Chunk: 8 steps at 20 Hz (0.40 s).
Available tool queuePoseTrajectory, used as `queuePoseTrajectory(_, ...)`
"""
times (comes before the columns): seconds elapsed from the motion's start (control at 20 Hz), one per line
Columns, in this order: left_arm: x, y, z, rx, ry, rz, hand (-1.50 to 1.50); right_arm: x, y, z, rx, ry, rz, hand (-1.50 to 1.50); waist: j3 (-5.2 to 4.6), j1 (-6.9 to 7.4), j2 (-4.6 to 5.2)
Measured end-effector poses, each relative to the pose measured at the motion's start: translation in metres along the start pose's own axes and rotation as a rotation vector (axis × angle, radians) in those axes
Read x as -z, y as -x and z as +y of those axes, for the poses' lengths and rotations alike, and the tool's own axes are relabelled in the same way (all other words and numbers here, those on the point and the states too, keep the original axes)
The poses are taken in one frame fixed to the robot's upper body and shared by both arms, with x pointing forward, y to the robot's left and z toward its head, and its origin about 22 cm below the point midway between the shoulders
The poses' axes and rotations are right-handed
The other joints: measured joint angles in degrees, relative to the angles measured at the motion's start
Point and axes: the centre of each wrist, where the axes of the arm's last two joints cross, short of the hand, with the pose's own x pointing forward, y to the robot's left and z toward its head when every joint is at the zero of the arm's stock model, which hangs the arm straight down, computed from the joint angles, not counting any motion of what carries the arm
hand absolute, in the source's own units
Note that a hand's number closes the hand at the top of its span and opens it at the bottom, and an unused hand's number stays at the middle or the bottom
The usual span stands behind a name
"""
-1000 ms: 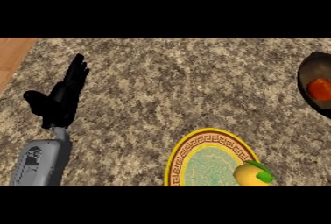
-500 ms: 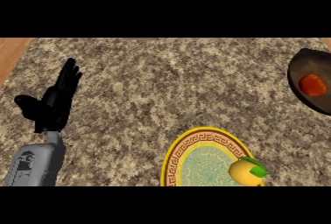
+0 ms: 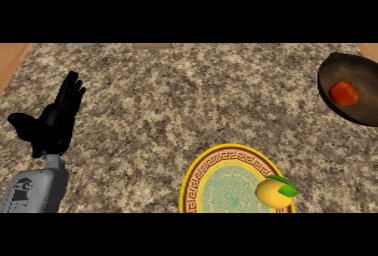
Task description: Pick the tomato from the plate and place it in the pan
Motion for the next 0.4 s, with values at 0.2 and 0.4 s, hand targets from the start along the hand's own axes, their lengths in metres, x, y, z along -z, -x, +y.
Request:
queuePoseTrajectory(0.2,-0.002,0.002,0.002,0.002,-0.007,0.000,0.00,-0.015,-0.001,-0.014,-0.020,0.007,0.020,-1.50,0.02,-0.70,-0.21)
queuePoseTrajectory(0.4,-0.002,0.003,0.005,0.001,-0.008,0.006,0.00,-0.024,-0.004,-0.022,-0.048,0.005,0.031,-1.50,0.01,-0.71,-0.21)
